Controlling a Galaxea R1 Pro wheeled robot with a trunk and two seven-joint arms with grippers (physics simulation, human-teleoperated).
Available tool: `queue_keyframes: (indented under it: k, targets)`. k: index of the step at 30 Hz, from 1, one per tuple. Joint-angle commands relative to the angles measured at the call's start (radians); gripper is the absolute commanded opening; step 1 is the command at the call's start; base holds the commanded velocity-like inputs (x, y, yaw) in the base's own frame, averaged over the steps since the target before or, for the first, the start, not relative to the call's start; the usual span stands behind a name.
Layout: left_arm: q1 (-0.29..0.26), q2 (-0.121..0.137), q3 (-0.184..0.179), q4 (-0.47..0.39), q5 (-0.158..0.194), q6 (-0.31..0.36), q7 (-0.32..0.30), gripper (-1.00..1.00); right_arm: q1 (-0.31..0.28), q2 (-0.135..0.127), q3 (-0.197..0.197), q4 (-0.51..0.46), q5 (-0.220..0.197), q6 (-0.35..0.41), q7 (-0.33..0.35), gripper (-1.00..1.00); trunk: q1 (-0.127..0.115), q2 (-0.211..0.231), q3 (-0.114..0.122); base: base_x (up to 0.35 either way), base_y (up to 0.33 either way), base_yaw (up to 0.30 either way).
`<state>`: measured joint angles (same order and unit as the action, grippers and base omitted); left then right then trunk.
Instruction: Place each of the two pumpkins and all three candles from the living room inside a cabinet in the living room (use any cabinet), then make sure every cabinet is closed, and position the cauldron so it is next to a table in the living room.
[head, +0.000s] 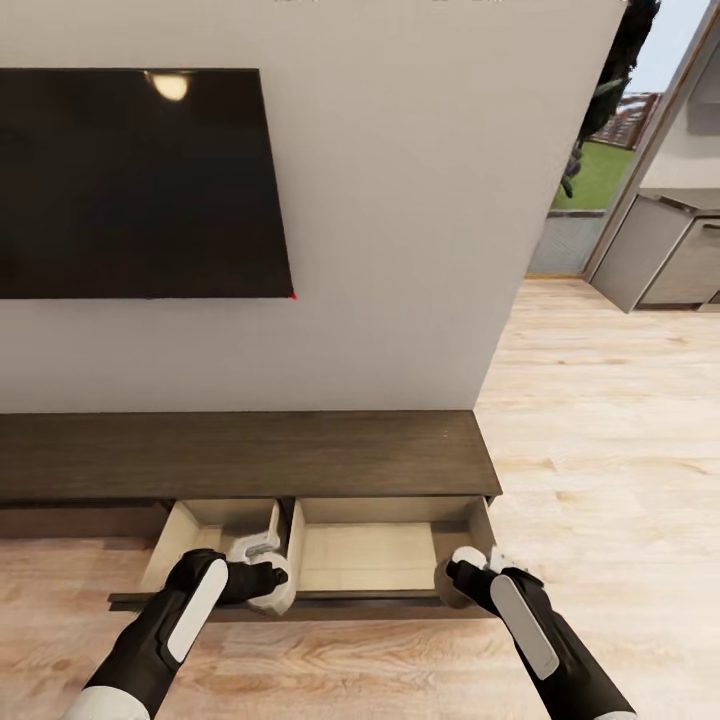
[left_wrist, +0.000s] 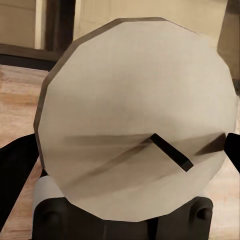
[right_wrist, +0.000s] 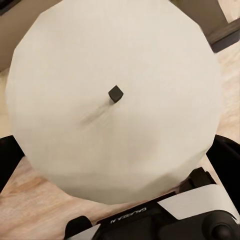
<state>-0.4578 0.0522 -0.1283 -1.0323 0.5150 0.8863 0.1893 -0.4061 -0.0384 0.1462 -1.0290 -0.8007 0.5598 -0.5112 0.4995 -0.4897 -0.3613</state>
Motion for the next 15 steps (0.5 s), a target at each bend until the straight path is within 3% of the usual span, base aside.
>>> queue_keyframes:
  k: [1, 7, 10, 15]
  targets:
    - [-0.002, -0.005, -0.003, 0.007, -0.004, -0.005, 0.011, -1.00, -0.001, -0.001, 0.006, -0.002, -0.008, 0.001, -0.010, -1.00, -0.003, 0.006, 0.002, 0.000, 0.000, 0.000]
    - [-0.007, -0.107, -0.002, 0.121, -0.207, -0.154, 0.010, -1.00, -0.002, 0.001, 0.013, -0.003, -0.008, 0.000, -0.006, -1.00, -0.019, 0.034, 0.014, 0.000, 0.000, 0.000]
    - [-0.006, -0.123, -0.001, 0.141, -0.245, -0.175, 0.004, -1.00, -0.002, 0.004, 0.034, -0.003, -0.007, 0.000, -0.005, -1.00, -0.019, 0.034, 0.014, 0.000, 0.000, 0.000]
    - [-0.006, -0.124, -0.002, 0.150, -0.259, -0.193, -0.004, -1.00, -0.002, 0.006, 0.065, -0.002, -0.006, -0.006, -0.004, -1.00, -0.019, 0.034, 0.014, 0.090, -0.012, 0.000]
